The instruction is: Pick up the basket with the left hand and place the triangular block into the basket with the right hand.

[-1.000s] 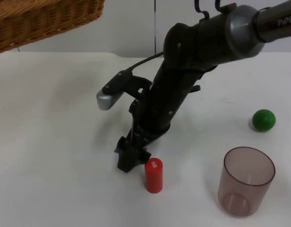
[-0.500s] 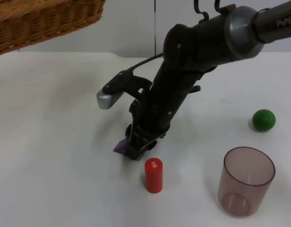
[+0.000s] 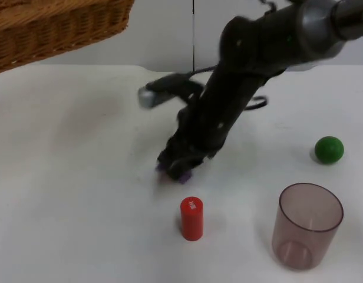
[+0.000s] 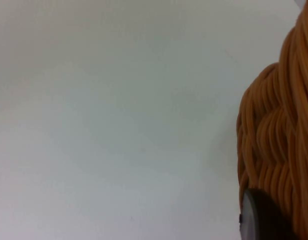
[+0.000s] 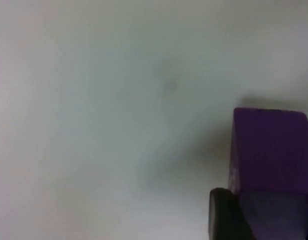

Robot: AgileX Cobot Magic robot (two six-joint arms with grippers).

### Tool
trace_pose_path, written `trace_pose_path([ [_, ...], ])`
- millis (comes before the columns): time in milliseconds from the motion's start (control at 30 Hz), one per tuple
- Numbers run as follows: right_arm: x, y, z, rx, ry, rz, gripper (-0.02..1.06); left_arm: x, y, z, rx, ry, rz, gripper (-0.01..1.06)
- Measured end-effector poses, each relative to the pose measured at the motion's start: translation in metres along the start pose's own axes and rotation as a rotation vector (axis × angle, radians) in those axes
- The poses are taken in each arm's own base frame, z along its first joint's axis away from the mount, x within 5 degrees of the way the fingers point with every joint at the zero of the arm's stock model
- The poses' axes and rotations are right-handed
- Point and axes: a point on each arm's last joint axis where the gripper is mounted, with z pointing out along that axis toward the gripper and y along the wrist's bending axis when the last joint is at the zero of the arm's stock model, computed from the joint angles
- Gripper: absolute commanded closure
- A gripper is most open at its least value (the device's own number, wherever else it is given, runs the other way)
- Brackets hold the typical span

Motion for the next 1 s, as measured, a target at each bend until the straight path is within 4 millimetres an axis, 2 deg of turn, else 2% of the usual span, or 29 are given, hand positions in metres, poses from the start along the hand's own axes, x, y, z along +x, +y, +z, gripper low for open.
trace_pose_path([
  [100, -0.003, -0.017, -0.02, 0.041, -0.03, 0.065, 1.05, 0.0, 0.0, 0.0, -0.003, 0.002, 0.01, 1.05],
  [200, -0.006, -0.04, -0.058, 0.159, -0.061, 0.107, 1.05, 0.001, 0.001, 0.0, -0.011, 0.01, 0.027, 1.05],
  [233, -0.006, -0.04, -0.058, 0.159, -0.061, 0.107, 1.05, 0.001, 0.001, 0.0, -0.011, 0.01, 0.027, 1.05],
  [267, -0.006, -0.045, -0.07, 0.196, -0.069, 0.121, 1.05, 0.001, 0.001, 0.0, -0.014, 0.014, 0.04, 1.05],
  [333, -0.011, -0.047, -0.107, 0.273, -0.101, 0.115, 1.05, 0.002, 0.002, 0.0, -0.018, 0.019, 0.074, 1.05],
  [367, -0.012, -0.047, -0.112, 0.28, -0.11, 0.121, 1.05, 0.002, 0.002, 0.0, -0.018, 0.019, 0.08, 1.05],
  [433, -0.018, -0.04, -0.145, 0.306, -0.177, 0.138, 1.05, 0.003, 0.001, 0.0, -0.016, 0.022, 0.103, 1.05],
  [467, -0.018, -0.04, -0.145, 0.306, -0.177, 0.138, 1.05, 0.003, 0.001, 0.0, -0.016, 0.022, 0.103, 1.05],
  [633, -0.024, -0.022, -0.234, 0.391, -0.36, 0.181, 1.05, 0.015, -0.011, 0.0, 0.008, 0.051, 0.179, 1.05],
  [667, -0.024, -0.022, -0.234, 0.391, -0.36, 0.181, 1.05, 0.015, -0.011, 0.0, 0.008, 0.051, 0.179, 1.05],
  [767, -0.022, 0.001, -0.283, 0.421, -0.457, 0.161, 1.05, 0.027, -0.02, -0.001, 0.032, 0.074, 0.228, 1.05],
  [833, -0.019, 0.017, -0.306, 0.421, -0.495, 0.139, 1.05, 0.037, -0.029, -0.001, 0.053, 0.095, 0.263, 1.05],
  [867, -0.019, 0.017, -0.306, 0.421, -0.495, 0.139, 1.05, 0.037, -0.029, -0.001, 0.053, 0.095, 0.263, 1.05],
  [900, -0.018, 0.026, -0.316, 0.415, -0.512, 0.127, 1.05, 0.042, -0.033, 0.0, 0.065, 0.11, 0.276, 1.05],
  [1000, -0.014, 0.05, -0.335, 0.396, -0.537, 0.091, 1.05, 0.067, -0.049, 0.007, 0.135, 0.205, 0.32, 1.05],
])
